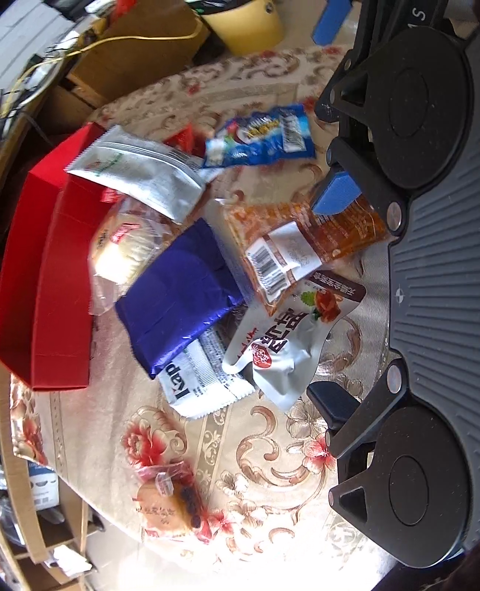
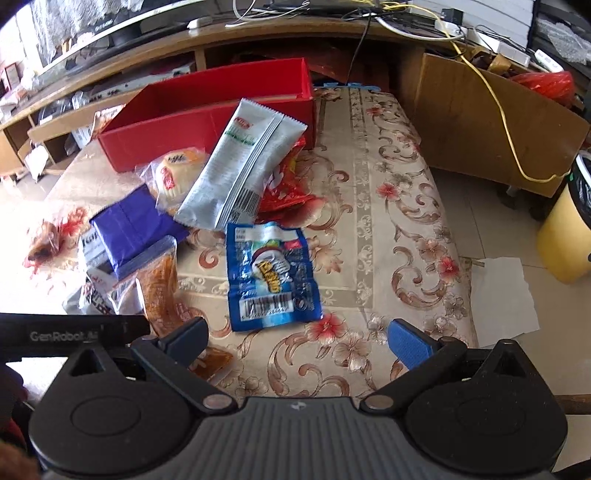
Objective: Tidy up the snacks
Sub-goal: 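Move left tool toward orange pastry bag while right tool approaches blue sausage packet, then close left tool on orange pastry bag while right tool grasps blue sausage packet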
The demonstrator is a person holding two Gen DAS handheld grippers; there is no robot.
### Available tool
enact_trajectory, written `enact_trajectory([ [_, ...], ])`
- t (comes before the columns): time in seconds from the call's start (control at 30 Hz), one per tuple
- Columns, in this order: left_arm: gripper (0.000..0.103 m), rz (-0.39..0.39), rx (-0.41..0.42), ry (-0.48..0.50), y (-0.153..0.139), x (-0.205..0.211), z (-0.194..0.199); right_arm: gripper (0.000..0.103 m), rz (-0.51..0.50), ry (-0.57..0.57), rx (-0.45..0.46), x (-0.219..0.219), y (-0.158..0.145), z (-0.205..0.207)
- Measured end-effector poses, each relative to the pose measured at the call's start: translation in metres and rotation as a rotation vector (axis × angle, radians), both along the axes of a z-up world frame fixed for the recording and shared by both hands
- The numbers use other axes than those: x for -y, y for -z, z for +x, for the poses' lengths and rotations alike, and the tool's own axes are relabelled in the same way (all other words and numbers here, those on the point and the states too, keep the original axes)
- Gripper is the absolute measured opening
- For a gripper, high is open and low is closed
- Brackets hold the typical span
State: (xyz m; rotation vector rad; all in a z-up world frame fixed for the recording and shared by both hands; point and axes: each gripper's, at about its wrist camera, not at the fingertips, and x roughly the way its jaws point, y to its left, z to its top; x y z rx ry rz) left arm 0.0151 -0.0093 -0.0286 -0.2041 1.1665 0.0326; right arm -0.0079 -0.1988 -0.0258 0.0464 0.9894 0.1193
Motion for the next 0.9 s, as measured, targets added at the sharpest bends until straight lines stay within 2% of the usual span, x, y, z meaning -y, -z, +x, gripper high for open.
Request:
enact_trajectory([
  [0.07, 0.100, -0.011, 0.013, -0.004, -0.005, 0.002, 0.001, 0.101, 0.021, 0.019, 0.017, 0.006, -0.006, 0.001],
  [0.2, 0.102, 0.016, 0.016, 0.018, -0.008, 0.017, 0.002, 0.101, 0.075, 0.022, 0.055, 0.013, -0.019, 0.001],
  [0.37, 0.102, 0.020, -0.045, -0.009, 0.006, 0.032, 0.009, 0.101, 0.109, 0.004, 0.074, 0.017, -0.024, -0.002],
  [0.57, 0.097, 0.085, -0.029, 0.021, 0.015, 0.053, 0.019, 0.101, 0.130, 0.024, 0.066, 0.032, -0.018, -0.001],
  [0.63, 0.084, 0.102, -0.020, 0.065, 0.015, 0.056, 0.018, 0.101, 0.125, 0.032, 0.055, 0.034, -0.014, 0.002],
  [0.7, 0.069, 0.077, -0.033, 0.094, 0.016, 0.052, 0.017, 0.101, 0.119, 0.037, 0.044, 0.035, -0.011, 0.004],
  [0.8, 0.059, 0.070, -0.038, 0.136, 0.013, 0.047, 0.014, 0.101, 0.101, 0.035, 0.038, 0.032, -0.010, 0.006],
  [0.9, 0.056, 0.030, -0.045, 0.136, 0.010, 0.034, 0.010, 0.101, 0.070, 0.013, 0.022, 0.023, -0.006, 0.015],
])
